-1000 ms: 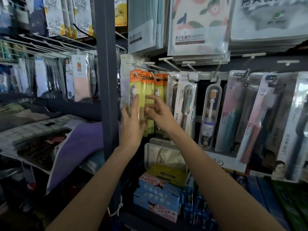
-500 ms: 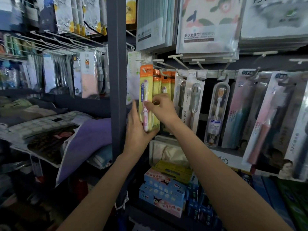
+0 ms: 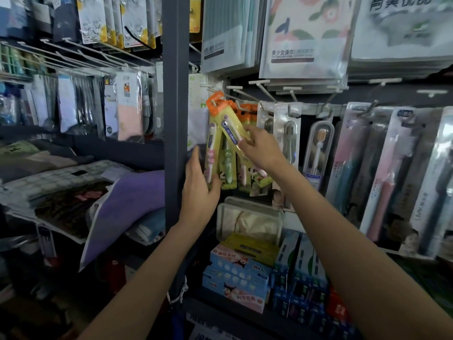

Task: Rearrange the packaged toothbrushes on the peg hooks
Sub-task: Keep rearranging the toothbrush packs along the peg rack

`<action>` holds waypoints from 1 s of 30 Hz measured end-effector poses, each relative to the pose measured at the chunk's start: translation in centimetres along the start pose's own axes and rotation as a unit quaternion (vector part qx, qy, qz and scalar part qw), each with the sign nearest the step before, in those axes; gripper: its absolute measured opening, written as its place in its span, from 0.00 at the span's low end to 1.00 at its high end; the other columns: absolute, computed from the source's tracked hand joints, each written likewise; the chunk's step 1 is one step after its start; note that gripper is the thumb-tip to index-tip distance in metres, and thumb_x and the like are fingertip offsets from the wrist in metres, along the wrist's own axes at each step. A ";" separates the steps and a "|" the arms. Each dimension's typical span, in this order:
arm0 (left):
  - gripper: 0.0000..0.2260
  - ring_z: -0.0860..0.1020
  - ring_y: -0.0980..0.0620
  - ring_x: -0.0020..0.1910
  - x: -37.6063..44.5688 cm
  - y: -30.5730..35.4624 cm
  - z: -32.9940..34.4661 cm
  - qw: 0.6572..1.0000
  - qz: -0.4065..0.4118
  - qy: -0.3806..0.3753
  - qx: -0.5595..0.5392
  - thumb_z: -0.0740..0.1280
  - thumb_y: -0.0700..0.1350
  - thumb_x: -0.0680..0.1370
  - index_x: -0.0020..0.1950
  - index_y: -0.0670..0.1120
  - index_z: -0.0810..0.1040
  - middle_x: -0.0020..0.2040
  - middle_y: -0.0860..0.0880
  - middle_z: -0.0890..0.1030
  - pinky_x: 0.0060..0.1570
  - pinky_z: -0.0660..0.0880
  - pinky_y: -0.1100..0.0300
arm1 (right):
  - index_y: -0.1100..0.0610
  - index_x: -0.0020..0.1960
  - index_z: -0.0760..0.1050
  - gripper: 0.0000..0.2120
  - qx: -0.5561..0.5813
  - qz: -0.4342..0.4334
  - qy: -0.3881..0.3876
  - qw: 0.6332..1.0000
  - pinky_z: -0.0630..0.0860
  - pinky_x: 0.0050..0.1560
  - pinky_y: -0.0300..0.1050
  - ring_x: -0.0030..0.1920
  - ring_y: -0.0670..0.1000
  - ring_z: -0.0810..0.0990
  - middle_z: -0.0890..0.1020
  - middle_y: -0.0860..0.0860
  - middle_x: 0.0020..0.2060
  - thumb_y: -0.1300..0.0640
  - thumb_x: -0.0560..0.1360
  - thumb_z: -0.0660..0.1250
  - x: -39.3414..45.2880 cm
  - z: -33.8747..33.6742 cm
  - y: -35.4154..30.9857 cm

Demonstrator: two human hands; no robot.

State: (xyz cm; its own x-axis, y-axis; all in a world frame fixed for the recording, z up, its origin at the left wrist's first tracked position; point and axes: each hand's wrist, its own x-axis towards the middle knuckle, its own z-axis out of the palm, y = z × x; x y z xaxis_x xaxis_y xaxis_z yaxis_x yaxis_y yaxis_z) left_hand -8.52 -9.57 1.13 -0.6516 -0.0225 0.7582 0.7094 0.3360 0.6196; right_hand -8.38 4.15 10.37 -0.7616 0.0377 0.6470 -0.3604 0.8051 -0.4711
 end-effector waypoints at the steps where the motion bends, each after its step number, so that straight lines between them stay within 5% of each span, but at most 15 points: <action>1: 0.29 0.62 0.53 0.68 0.1 -0.1 0.1 1.000 -0.006 -0.004 -0.001 0.60 0.38 0.78 0.76 0.45 0.49 0.73 0.47 0.60 0.56 0.56 0.73 | 0.59 0.69 0.66 0.20 -0.009 -0.004 -0.006 1.000 0.69 0.24 0.30 0.30 0.48 0.75 0.80 0.56 0.43 0.61 0.77 0.59 0.1 -0.2 -0.1; 5: 0.30 0.63 0.49 0.69 0.3 -0.1 0.0 0.999 -0.021 -0.019 -0.014 0.60 0.38 0.78 0.76 0.47 0.49 0.73 0.48 0.60 0.64 0.63 0.60 | 0.62 0.64 0.71 0.17 0.042 0.032 -0.054 0.997 0.69 0.38 0.41 0.40 0.50 0.76 0.79 0.57 0.47 0.60 0.76 0.60 0.2 -0.8 -0.6; 9: 0.30 0.66 0.53 0.67 0.5 -0.6 -0.4 0.999 -0.020 -0.024 -0.008 0.61 0.38 0.78 0.76 0.45 0.49 0.73 0.47 0.62 0.57 0.61 0.68 | 0.62 0.66 0.70 0.18 0.058 0.041 -0.081 0.994 0.70 0.49 0.43 0.51 0.53 0.75 0.76 0.58 0.59 0.60 0.77 0.60 0.2 -0.6 -1.9; 13: 0.32 0.64 0.48 0.70 0.7 -1.1 -0.5 0.999 -0.017 -0.045 0.016 0.62 0.37 0.77 0.76 0.45 0.48 0.75 0.46 0.59 0.60 0.60 0.64 | 0.61 0.65 0.69 0.18 -0.048 0.000 -0.050 0.998 0.66 0.44 0.39 0.49 0.53 0.75 0.77 0.58 0.59 0.59 0.76 0.61 -1.4 -0.8 -1.4; 18: 0.32 0.67 0.47 0.66 1.2 -0.6 -0.1 0.998 -0.004 -0.047 0.034 0.62 0.36 0.76 0.75 0.46 0.50 0.72 0.46 0.63 0.57 0.65 0.61 | 0.60 0.60 0.74 0.15 -0.103 0.018 0.034 0.994 0.74 0.33 0.46 0.37 0.54 0.76 0.80 0.58 0.44 0.57 0.75 0.62 -4.0 -2.6 0.5; 21: 0.32 0.67 0.47 0.66 2.2 -0.5 0.5 0.998 -0.004 -0.045 0.044 0.64 0.37 0.76 0.75 0.44 0.51 0.71 0.44 0.63 0.56 0.63 0.65 | 0.59 0.58 0.76 0.14 -0.136 0.012 0.058 0.989 0.69 0.30 0.41 0.34 0.52 0.73 0.77 0.54 0.38 0.57 0.74 0.62 -3.0 -3.9 0.0; 25: 0.35 0.61 0.47 0.71 3.9 -0.6 1.3 0.997 -0.046 -0.045 0.053 0.66 0.40 0.76 0.76 0.43 0.46 0.74 0.43 0.58 0.67 0.59 0.57 | 0.62 0.55 0.76 0.12 -0.115 0.031 0.082 0.989 0.64 0.28 0.39 0.33 0.50 0.71 0.76 0.55 0.38 0.59 0.75 0.60 -2.2 -4.3 -0.2; 27: 0.36 0.63 0.45 0.69 4.7 -0.6 1.7 0.994 -0.066 -0.045 0.068 0.66 0.42 0.76 0.76 0.43 0.46 0.73 0.43 0.60 0.65 0.62 0.53 | 0.64 0.51 0.76 0.10 -0.083 0.043 0.097 0.991 0.62 0.24 0.32 0.31 0.49 0.71 0.76 0.54 0.34 0.60 0.75 0.61 -2.4 -3.3 0.3; 30: 0.37 0.68 0.43 0.66 5.7 -0.6 2.0 0.991 -0.092 -0.043 0.082 0.68 0.43 0.75 0.75 0.43 0.47 0.69 0.42 0.67 0.61 0.66 0.51 | 0.66 0.49 0.74 0.08 -0.040 0.054 0.119 0.991 0.62 0.24 0.34 0.28 0.48 0.70 0.73 0.51 0.30 0.62 0.75 0.60 -2.7 -1.6 0.7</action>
State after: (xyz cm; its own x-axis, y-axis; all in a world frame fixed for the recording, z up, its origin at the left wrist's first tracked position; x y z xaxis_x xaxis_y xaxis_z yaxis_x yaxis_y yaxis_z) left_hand -13.26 -7.99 4.66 -0.7914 -0.0202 0.6110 0.5279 0.4815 0.6996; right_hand -5.70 5.56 9.20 -0.6414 0.2578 0.7226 -0.2321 0.8325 -0.5030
